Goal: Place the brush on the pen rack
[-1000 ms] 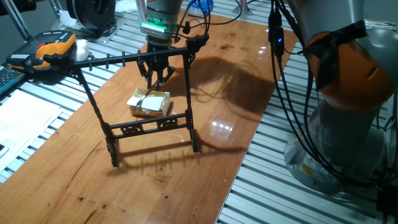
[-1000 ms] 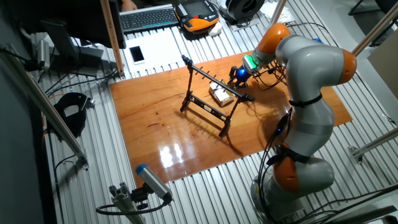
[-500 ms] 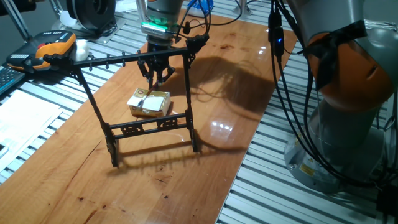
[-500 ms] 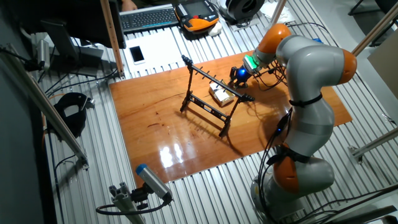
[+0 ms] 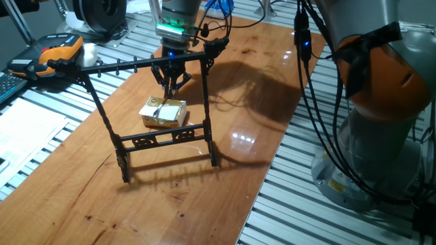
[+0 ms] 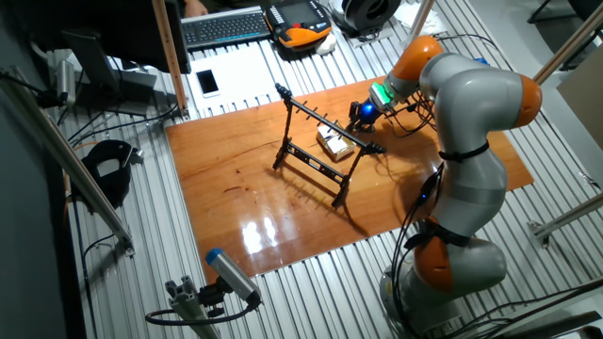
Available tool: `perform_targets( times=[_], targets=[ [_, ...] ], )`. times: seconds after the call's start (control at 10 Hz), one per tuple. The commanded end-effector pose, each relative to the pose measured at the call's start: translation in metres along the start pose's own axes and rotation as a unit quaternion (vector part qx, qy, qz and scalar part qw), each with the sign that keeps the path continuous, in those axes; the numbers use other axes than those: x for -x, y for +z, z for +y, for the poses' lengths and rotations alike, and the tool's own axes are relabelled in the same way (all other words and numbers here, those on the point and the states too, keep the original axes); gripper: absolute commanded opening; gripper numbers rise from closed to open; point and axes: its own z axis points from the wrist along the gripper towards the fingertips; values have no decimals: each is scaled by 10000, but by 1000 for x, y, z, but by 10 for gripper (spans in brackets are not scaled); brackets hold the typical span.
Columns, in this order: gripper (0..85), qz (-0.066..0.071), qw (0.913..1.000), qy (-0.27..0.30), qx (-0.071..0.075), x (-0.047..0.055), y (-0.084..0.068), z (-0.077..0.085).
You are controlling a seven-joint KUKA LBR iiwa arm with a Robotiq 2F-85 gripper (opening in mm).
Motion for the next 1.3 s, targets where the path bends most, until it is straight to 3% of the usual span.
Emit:
perform_targets(
  times=[0.0, 0.4, 0.6, 1.2],
  targets=[
    [0, 25, 10000, 4, -3, -1, -2, -1],
    [0, 180, 9998, -49, 10, -12, -16, -3],
    [0, 425, 9990, -123, 8, -15, -19, -4],
    [0, 504, 9985, -92, -187, -43, -33, 3]
  ],
)
